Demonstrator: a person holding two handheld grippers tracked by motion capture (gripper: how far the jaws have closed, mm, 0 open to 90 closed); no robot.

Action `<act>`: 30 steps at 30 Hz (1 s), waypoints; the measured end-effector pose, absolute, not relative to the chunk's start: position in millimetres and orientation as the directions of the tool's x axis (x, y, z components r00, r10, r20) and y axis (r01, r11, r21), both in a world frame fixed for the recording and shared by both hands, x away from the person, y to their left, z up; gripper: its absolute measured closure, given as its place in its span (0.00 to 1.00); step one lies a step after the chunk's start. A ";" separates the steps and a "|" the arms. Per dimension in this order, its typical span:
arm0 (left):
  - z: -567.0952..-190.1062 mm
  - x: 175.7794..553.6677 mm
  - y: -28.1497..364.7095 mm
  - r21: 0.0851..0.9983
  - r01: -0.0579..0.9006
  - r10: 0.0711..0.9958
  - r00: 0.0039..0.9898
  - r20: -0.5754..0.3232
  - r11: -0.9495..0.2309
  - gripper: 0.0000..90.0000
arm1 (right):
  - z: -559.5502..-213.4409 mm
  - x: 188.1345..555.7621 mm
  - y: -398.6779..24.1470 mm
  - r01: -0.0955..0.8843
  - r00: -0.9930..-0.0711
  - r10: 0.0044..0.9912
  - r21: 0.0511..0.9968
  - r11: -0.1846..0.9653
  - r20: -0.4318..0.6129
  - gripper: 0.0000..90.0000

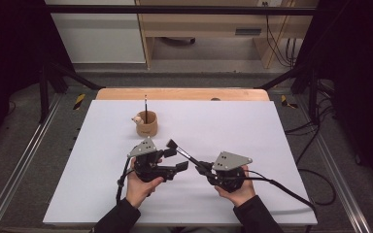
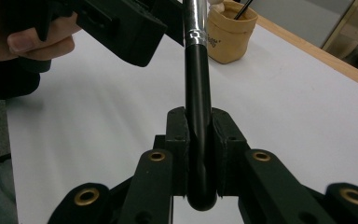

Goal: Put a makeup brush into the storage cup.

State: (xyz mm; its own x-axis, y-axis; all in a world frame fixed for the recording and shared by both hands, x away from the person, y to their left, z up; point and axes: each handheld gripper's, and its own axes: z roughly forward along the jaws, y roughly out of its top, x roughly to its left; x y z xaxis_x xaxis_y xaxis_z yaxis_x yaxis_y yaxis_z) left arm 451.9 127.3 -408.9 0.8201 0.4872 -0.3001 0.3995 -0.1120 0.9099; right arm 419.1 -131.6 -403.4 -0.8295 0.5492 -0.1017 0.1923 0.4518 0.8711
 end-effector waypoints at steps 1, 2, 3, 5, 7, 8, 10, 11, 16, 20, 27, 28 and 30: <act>-409.0 452.2 126.7 0.910 0.401 0.486 0.820 -0.303 -0.109 0.31 | -403.5 419.0 -131.4 0.192 -0.831 0.548 0.872 0.451 -0.100 0.88; -408.9 452.4 125.9 0.909 0.403 0.484 0.819 -0.308 -0.103 0.32 | -403.5 418.9 -131.3 0.191 -0.832 0.546 0.871 0.452 -0.100 0.88; -408.9 452.6 125.5 0.909 0.405 0.484 0.818 -0.311 -0.099 0.33 | -403.7 418.8 -131.2 0.193 -0.832 0.546 0.871 0.452 -0.099 0.88; -408.8 453.1 125.0 0.909 0.407 0.484 0.816 -0.315 -0.094 0.34 | -404.1 418.8 -130.8 0.191 -0.834 0.542 0.871 0.453 -0.099 0.88; -408.8 453.9 124.7 0.907 0.412 0.480 0.815 -0.325 -0.086 0.36 | -404.5 418.7 -130.4 0.191 -0.836 0.540 0.870 0.454 -0.098 0.88; -408.9 454.2 124.5 0.907 0.414 0.479 0.814 -0.327 -0.083 0.36 | -404.7 418.5 -130.2 0.192 -0.836 0.540 0.871 0.453 -0.097 0.88; -409.0 454.6 124.2 0.906 0.415 0.480 0.813 -0.331 -0.079 0.38 | -405.0 418.5 -129.8 0.191 -0.837 0.538 0.871 0.453 -0.097 0.88; -409.1 454.8 124.2 0.906 0.416 0.479 0.812 -0.333 -0.076 0.38 | -405.1 418.4 -129.7 0.191 -0.838 0.538 0.870 0.455 -0.097 0.88; -409.1 455.7 125.4 0.902 0.428 0.475 0.808 -0.350 -0.063 0.41 | -407.0 418.5 -128.2 0.192 -0.844 0.529 0.871 0.453 -0.089 0.88; -409.6 456.0 125.7 0.899 0.433 0.474 0.806 -0.355 -0.062 0.45 | -407.6 418.3 -127.6 0.193 -0.845 0.527 0.871 0.453 -0.087 0.88; -410.5 456.2 126.1 0.894 0.445 0.465 0.804 -0.372 -0.055 0.52 | -409.0 418.3 -126.5 0.189 -0.850 0.520 0.872 0.453 -0.086 0.88; -410.4 456.3 126.7 0.893 0.447 0.463 0.804 -0.374 -0.054 0.53 | -409.4 418.3 -126.3 0.189 -0.850 0.519 0.871 0.452 -0.085 0.88; -410.3 456.4 127.4 0.892 0.451 0.459 0.802 -0.382 -0.045 0.55 | -409.9 418.3 -125.9 0.191 -0.851 0.519 0.870 0.454 -0.084 0.88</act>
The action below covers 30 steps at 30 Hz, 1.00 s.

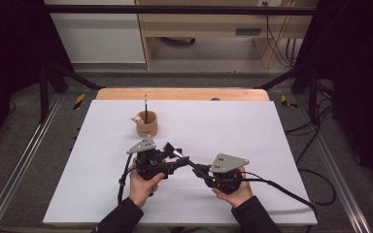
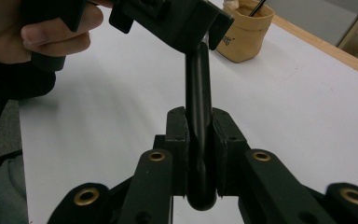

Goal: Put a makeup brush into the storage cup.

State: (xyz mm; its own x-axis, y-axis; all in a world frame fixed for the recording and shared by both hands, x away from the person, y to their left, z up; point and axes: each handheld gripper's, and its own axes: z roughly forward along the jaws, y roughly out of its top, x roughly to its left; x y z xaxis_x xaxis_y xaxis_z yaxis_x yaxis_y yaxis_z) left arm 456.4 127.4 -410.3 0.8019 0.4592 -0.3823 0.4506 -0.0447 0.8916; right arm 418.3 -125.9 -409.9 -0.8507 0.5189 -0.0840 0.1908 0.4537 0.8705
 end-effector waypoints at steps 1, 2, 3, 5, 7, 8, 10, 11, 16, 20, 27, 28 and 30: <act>-410.2 456.4 127.8 0.891 0.452 0.458 0.801 -0.385 -0.044 0.55 | -410.2 418.4 -125.8 0.190 -0.851 0.517 0.870 0.454 -0.085 0.88; -410.1 456.4 128.0 0.891 0.452 0.458 0.802 -0.384 -0.043 0.56 | -410.4 418.3 -125.6 0.190 -0.851 0.518 0.870 0.456 -0.085 0.88; -410.1 456.3 128.2 0.891 0.452 0.457 0.802 -0.385 -0.042 0.56 | -410.6 418.3 -125.5 0.191 -0.851 0.518 0.869 0.456 -0.085 0.88; -410.1 456.4 128.6 0.891 0.453 0.455 0.801 -0.388 -0.038 0.57 | -411.1 418.4 -125.2 0.190 -0.851 0.517 0.868 0.458 -0.086 0.88; -410.0 456.4 129.0 0.889 0.456 0.451 0.801 -0.394 -0.032 0.59 | -411.6 418.5 -124.9 0.189 -0.852 0.516 0.868 0.459 -0.087 0.88; -410.0 456.4 129.3 0.888 0.458 0.449 0.801 -0.397 -0.031 0.59 | -411.8 418.6 -124.7 0.190 -0.853 0.515 0.867 0.460 -0.086 0.88; -409.9 456.6 129.9 0.888 0.460 0.445 0.801 -0.400 -0.029 0.61 | -412.3 418.8 -124.4 0.191 -0.853 0.515 0.866 0.462 -0.087 0.88; -409.9 456.5 130.0 0.887 0.461 0.441 0.802 -0.403 -0.028 0.62 | -412.5 418.9 -124.3 0.192 -0.853 0.514 0.866 0.463 -0.086 0.88; -409.3 455.9 130.7 0.886 0.463 0.431 0.804 -0.410 -0.020 0.66 | -413.6 419.2 -123.5 0.195 -0.855 0.512 0.862 0.467 -0.084 0.88; -409.3 455.2 130.4 0.887 0.462 0.421 0.809 -0.411 -0.020 0.69 | -414.6 419.4 -123.0 0.195 -0.856 0.509 0.860 0.472 -0.085 0.88; -408.6 453.6 130.3 0.888 0.460 0.405 0.814 -0.416 -0.010 0.74 | -416.4 419.8 -121.7 0.203 -0.859 0.506 0.855 0.477 -0.078 0.88; -408.4 453.4 130.4 0.889 0.458 0.403 0.815 -0.416 -0.009 0.75 | -416.7 419.8 -121.4 0.204 -0.859 0.505 0.855 0.477 -0.077 0.88; -408.1 452.9 130.4 0.890 0.457 0.402 0.816 -0.415 -0.008 0.76 | -417.3 420.0 -120.7 0.202 -0.862 0.502 0.855 0.478 -0.077 0.88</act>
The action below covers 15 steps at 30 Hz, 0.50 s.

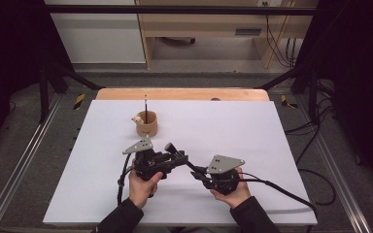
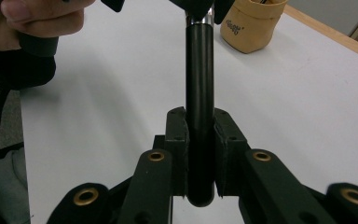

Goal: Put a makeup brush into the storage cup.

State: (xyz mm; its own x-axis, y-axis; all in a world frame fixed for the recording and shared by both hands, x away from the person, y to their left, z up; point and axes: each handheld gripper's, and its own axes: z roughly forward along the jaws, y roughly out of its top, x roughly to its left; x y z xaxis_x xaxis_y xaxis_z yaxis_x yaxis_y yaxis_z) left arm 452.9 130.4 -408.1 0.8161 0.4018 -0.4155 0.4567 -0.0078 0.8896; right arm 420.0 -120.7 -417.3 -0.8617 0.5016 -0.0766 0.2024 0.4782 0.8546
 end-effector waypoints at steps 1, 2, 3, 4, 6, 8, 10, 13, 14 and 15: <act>-408.1 452.8 130.3 0.890 0.457 0.400 0.817 -0.416 -0.008 0.76 | -417.5 420.1 -120.5 0.202 -0.862 0.501 0.854 0.479 -0.077 0.88; -408.0 452.7 130.2 0.890 0.457 0.400 0.817 -0.416 -0.008 0.76 | -417.6 420.1 -120.5 0.203 -0.862 0.501 0.854 0.480 -0.077 0.88; -408.0 452.6 130.2 0.890 0.457 0.397 0.818 -0.416 -0.008 0.77 | -417.7 420.1 -120.4 0.202 -0.862 0.500 0.853 0.481 -0.078 0.88; -408.0 452.5 130.1 0.889 0.457 0.394 0.819 -0.417 -0.008 0.77 | -417.8 420.1 -120.4 0.202 -0.863 0.499 0.853 0.482 -0.077 0.88; -407.8 452.0 129.8 0.889 0.457 0.392 0.820 -0.418 -0.008 0.78 | -418.1 420.2 -120.3 0.204 -0.862 0.500 0.851 0.484 -0.078 0.88; -407.6 451.6 129.7 0.890 0.456 0.388 0.822 -0.418 -0.008 0.79 | -418.4 420.3 -120.1 0.204 -0.863 0.500 0.851 0.485 -0.078 0.87; -407.4 451.0 129.4 0.891 0.455 0.383 0.824 -0.418 -0.006 0.80 | -418.6 420.4 -120.0 0.204 -0.862 0.501 0.850 0.485 -0.079 0.87; -407.0 450.5 129.2 0.891 0.455 0.374 0.827 -0.421 -0.004 0.81 | -418.9 420.4 -119.9 0.204 -0.862 0.500 0.849 0.488 -0.080 0.87; -406.9 450.3 129.2 0.891 0.455 0.371 0.828 -0.421 -0.003 0.81 | -418.9 420.3 -119.8 0.206 -0.862 0.501 0.848 0.488 -0.079 0.87; -406.8 450.1 129.2 0.891 0.454 0.369 0.829 -0.421 -0.003 0.82 | -419.1 420.2 -119.7 0.207 -0.862 0.501 0.848 0.488 -0.078 0.87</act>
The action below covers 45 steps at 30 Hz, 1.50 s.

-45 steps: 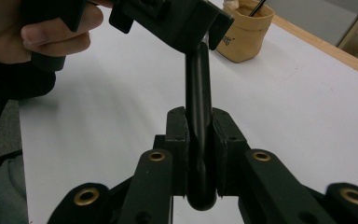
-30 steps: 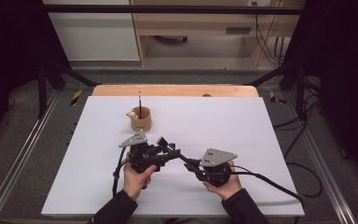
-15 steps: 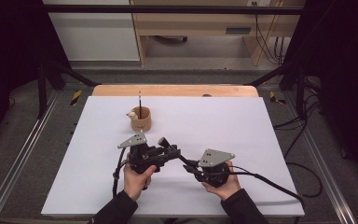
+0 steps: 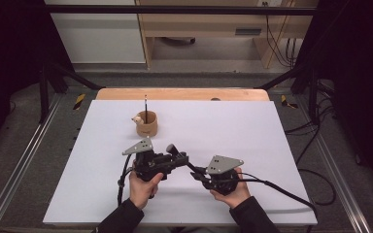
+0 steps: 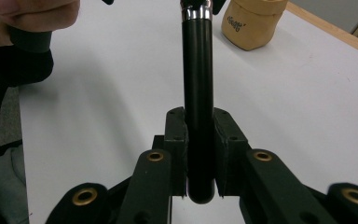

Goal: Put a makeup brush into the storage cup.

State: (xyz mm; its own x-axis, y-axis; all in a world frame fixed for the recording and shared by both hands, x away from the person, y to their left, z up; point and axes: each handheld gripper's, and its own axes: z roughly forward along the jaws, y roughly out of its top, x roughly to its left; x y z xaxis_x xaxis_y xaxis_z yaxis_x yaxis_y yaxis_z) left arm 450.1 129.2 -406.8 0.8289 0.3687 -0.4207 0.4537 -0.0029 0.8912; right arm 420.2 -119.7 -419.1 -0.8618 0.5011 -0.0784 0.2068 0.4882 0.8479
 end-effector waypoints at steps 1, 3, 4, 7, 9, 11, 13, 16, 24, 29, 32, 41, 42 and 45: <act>-406.6 450.0 129.2 0.891 0.453 0.365 0.830 -0.421 -0.002 0.82 | -419.1 420.2 -119.6 0.207 -0.862 0.501 0.848 0.488 -0.078 0.87; -406.2 449.4 129.1 0.892 0.451 0.359 0.833 -0.420 -0.002 0.83 | -419.3 420.1 -119.4 0.205 -0.863 0.499 0.848 0.489 -0.079 0.87; -406.0 449.2 129.0 0.893 0.451 0.357 0.834 -0.420 -0.003 0.83 | -419.3 420.1 -119.4 0.206 -0.863 0.499 0.847 0.489 -0.079 0.87; -405.4 448.4 128.6 0.895 0.447 0.352 0.838 -0.417 -0.004 0.84 | -419.7 420.2 -119.1 0.202 -0.864 0.496 0.847 0.492 -0.082 0.87; -405.1 448.0 128.5 0.895 0.446 0.348 0.840 -0.416 -0.005 0.85 | -419.8 420.3 -119.0 0.201 -0.865 0.495 0.847 0.492 -0.082 0.87; -404.5 447.4 128.4 0.897 0.442 0.348 0.842 -0.412 -0.008 0.85 | -419.6 420.1 -119.1 0.200 -0.865 0.495 0.847 0.492 -0.083 0.86; -403.8 446.8 128.3 0.899 0.439 0.348 0.844 -0.409 -0.009 0.85 | -419.5 420.1 -119.2 0.200 -0.865 0.494 0.848 0.490 -0.082 0.86; -402.7 445.6 128.1 0.902 0.432 0.347 0.848 -0.402 -0.013 0.85 | -419.2 420.0 -119.4 0.200 -0.866 0.494 0.850 0.486 -0.079 0.86; -398.9 444.1 131.4 0.910 0.414 0.356 0.853 -0.381 -0.017 0.85 | -417.7 419.7 -120.6 0.203 -0.861 0.503 0.853 0.480 -0.078 0.80; -396.8 444.2 137.0 0.915 0.403 0.383 0.848 -0.366 -0.020 0.85 | -414.9 418.4 -122.8 0.203 -0.847 0.525 0.861 0.467 -0.085 0.72; -396.1 444.6 140.4 0.917 0.399 0.403 0.844 -0.354 -0.030 0.85 | -412.4 417.6 -124.6 0.202 -0.842 0.532 0.865 0.459 -0.086 0.66; -394.5 445.9 151.4 0.918 0.395 0.450 0.829 -0.333 -0.048 0.85 | -405.8 417.3 -133.2 0.223 -0.806 0.588 0.881 0.417 -0.074 0.48; -394.3 446.0 152.6 0.918 0.394 0.455 0.827 -0.330 -0.050 0.85 | -405.5 417.8 -134.5 0.228 -0.801 0.594 0.882 0.412 -0.071 0.46; -393.8 445.9 156.1 0.920 0.388 0.469 0.824 -0.318 -0.057 0.85 | -405.2 419.3 -138.9 0.244 -0.784 0.618 0.887 0.392 -0.058 0.40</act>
